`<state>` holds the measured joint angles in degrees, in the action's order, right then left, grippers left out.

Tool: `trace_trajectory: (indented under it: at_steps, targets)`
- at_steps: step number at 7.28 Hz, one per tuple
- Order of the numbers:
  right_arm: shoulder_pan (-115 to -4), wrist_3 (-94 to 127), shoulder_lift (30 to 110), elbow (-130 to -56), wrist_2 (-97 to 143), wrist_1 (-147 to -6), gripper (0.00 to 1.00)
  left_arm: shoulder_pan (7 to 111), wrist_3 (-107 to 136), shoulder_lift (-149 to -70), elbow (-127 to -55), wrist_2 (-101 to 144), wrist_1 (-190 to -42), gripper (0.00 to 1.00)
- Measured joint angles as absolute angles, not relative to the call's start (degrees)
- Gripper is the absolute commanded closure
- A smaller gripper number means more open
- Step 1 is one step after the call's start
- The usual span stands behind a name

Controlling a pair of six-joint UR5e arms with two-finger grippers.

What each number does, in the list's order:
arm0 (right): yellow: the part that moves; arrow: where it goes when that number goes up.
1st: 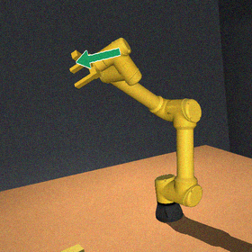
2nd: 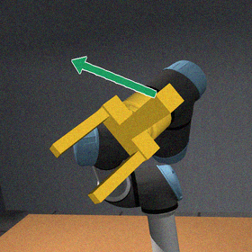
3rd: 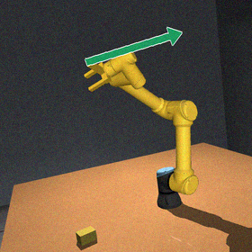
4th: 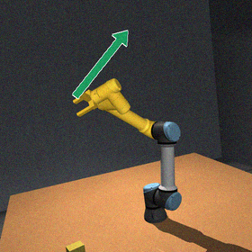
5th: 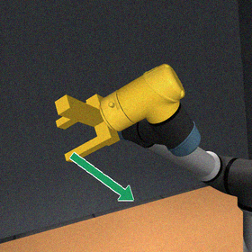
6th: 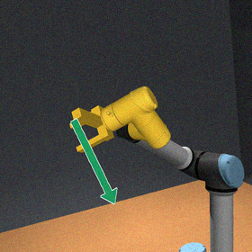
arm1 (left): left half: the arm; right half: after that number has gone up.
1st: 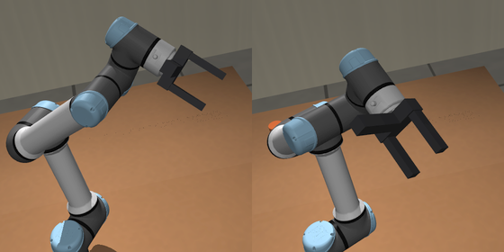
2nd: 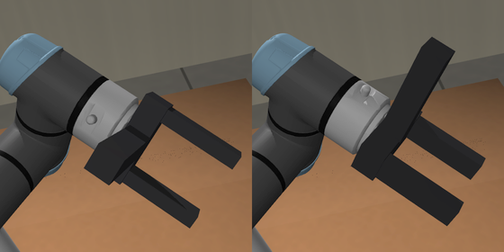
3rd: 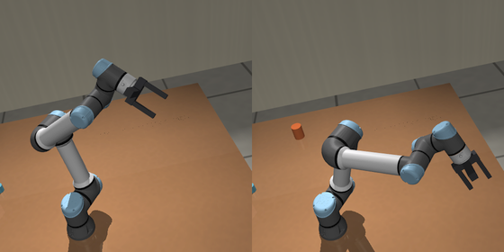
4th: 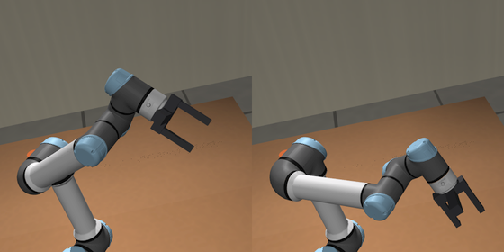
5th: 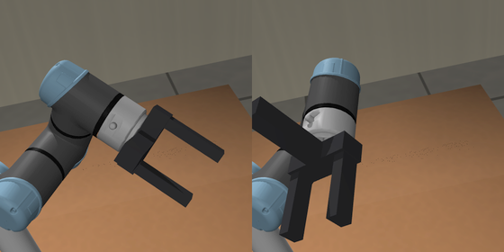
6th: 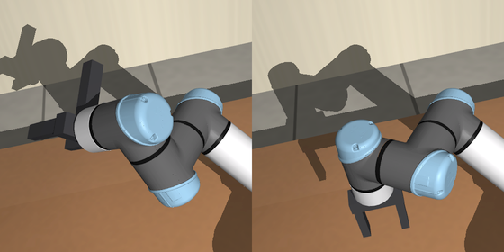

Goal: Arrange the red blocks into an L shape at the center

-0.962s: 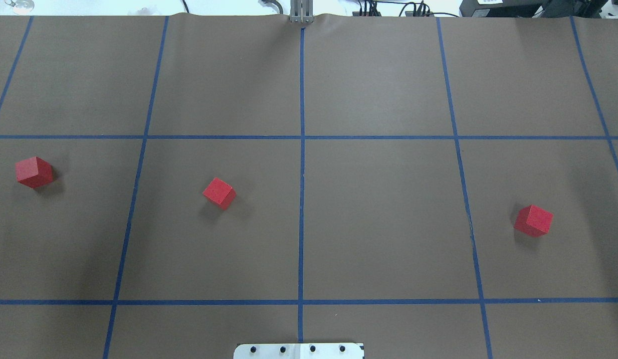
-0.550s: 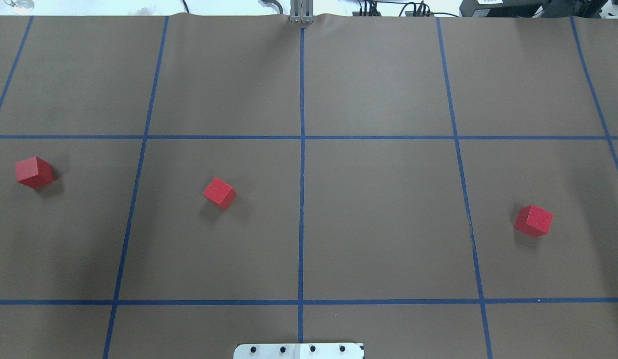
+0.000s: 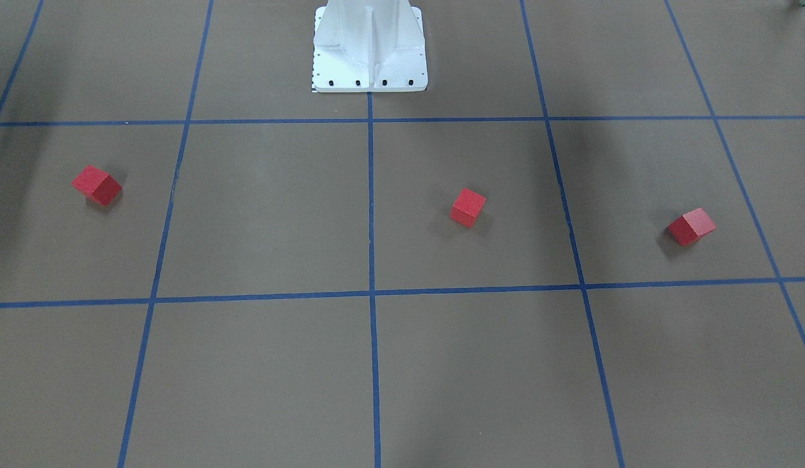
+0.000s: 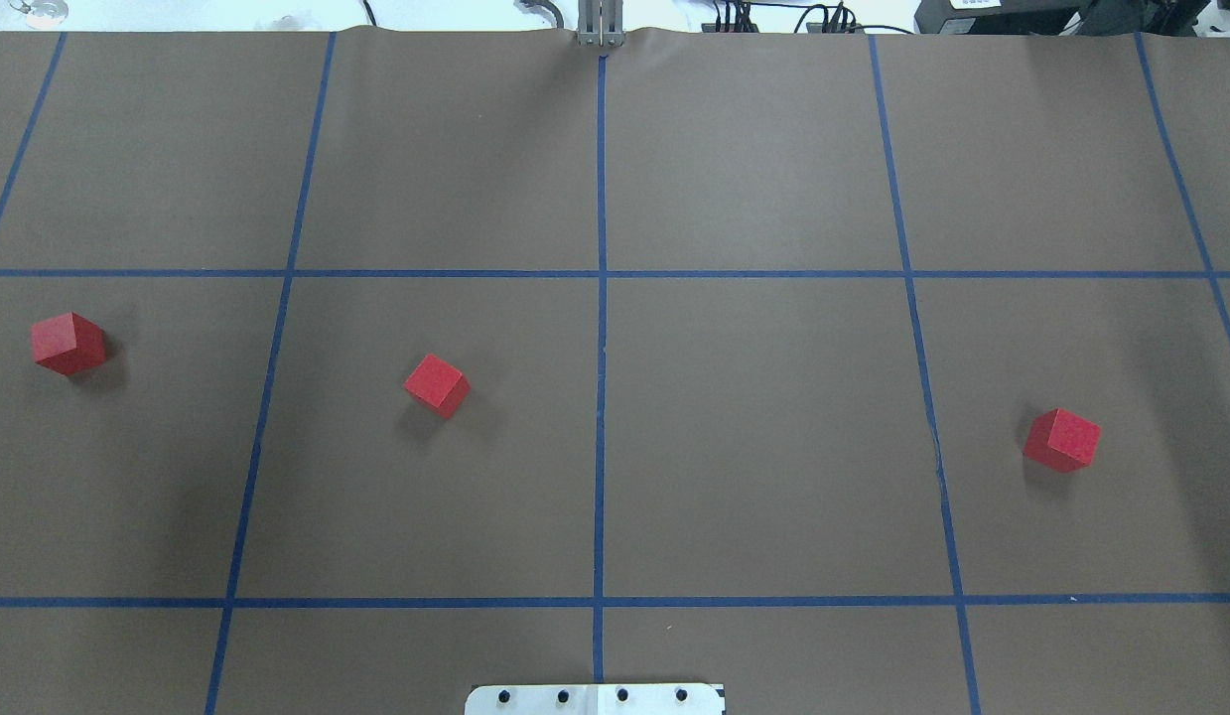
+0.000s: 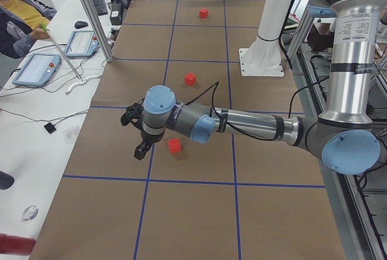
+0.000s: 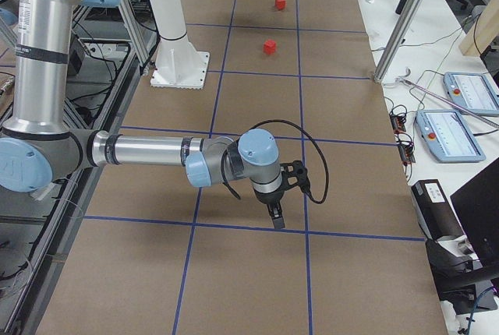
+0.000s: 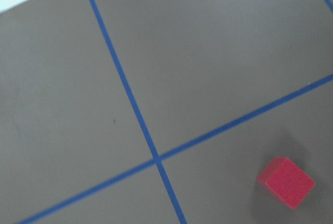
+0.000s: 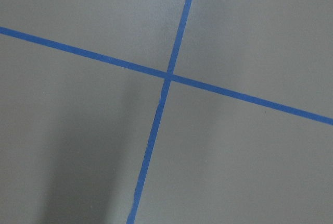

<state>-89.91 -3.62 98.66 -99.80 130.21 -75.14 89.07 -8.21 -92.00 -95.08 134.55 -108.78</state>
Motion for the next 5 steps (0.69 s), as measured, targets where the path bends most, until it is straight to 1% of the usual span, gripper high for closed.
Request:
trace_trajectory:
  at_steps: [2, 4, 5]
  targets:
    - [-89.91, -1.35, 97.55, -98.78, 132.07, -74.95, 0.01, 89.04, -7.72, -94.3, -92.55, 134.71, -110.43, 0.0]
    - [-89.48, 2.02, 97.4, -99.64, 137.79, -74.51, 0.01, 88.94, -7.36, -94.35, -92.03, 134.72, -111.99, 0.0]
    - [-88.03, 7.67, 97.41, -100.97, 139.38, -74.23, 0.01, 88.9, -7.32, -94.17, -91.72, 134.68, -112.9, 0.0]
